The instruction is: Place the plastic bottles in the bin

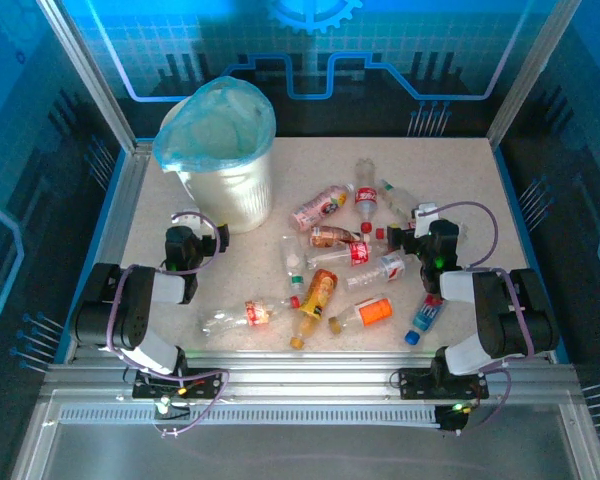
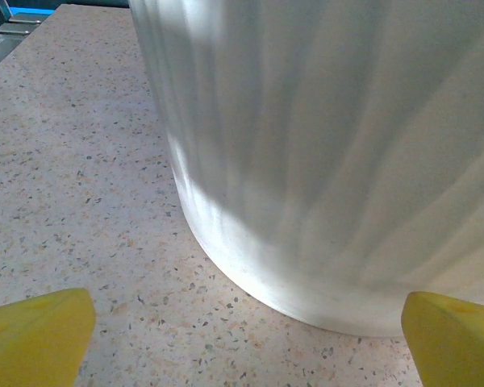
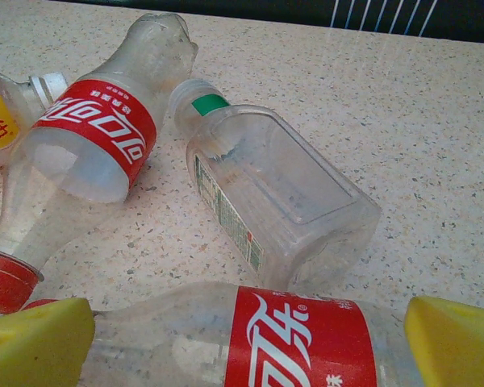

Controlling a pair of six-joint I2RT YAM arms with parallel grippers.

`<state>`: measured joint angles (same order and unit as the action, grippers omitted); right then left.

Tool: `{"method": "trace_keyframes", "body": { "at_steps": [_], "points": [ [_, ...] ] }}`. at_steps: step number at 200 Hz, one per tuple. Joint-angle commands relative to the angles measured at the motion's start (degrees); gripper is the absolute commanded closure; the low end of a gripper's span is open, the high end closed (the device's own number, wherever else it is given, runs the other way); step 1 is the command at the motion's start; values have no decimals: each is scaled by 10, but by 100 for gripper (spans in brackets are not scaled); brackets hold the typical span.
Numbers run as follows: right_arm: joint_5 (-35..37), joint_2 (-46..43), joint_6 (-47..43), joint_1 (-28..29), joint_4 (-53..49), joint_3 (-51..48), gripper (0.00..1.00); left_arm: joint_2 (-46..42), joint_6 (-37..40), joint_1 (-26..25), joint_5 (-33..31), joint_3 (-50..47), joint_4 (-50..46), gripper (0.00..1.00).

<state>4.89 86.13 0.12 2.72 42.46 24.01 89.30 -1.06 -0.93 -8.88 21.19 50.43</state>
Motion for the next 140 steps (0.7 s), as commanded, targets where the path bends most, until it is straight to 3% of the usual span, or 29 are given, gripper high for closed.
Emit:
{"method": "trace_keyframes", "body": {
  "at_steps": [1, 75, 87, 113, 140],
  "points": [
    [-6, 1, -1, 6, 11, 7, 0, -7, 10, -1, 12, 10, 16, 1],
    [-5, -1, -1, 5, 5, 10, 0, -17, 7, -1, -2, -11, 48, 1],
    [-11, -21, 1, 2, -55, 35, 0, -44, 3, 0, -8, -36, 72, 1],
    [31, -62, 23, 1, -410, 207, 0, -140, -11, -1, -35, -79, 52, 1],
    [7, -83, 47, 3, -484, 247, 0, -288, -46, -2, -63, -50, -149, 2]
  ]
}}
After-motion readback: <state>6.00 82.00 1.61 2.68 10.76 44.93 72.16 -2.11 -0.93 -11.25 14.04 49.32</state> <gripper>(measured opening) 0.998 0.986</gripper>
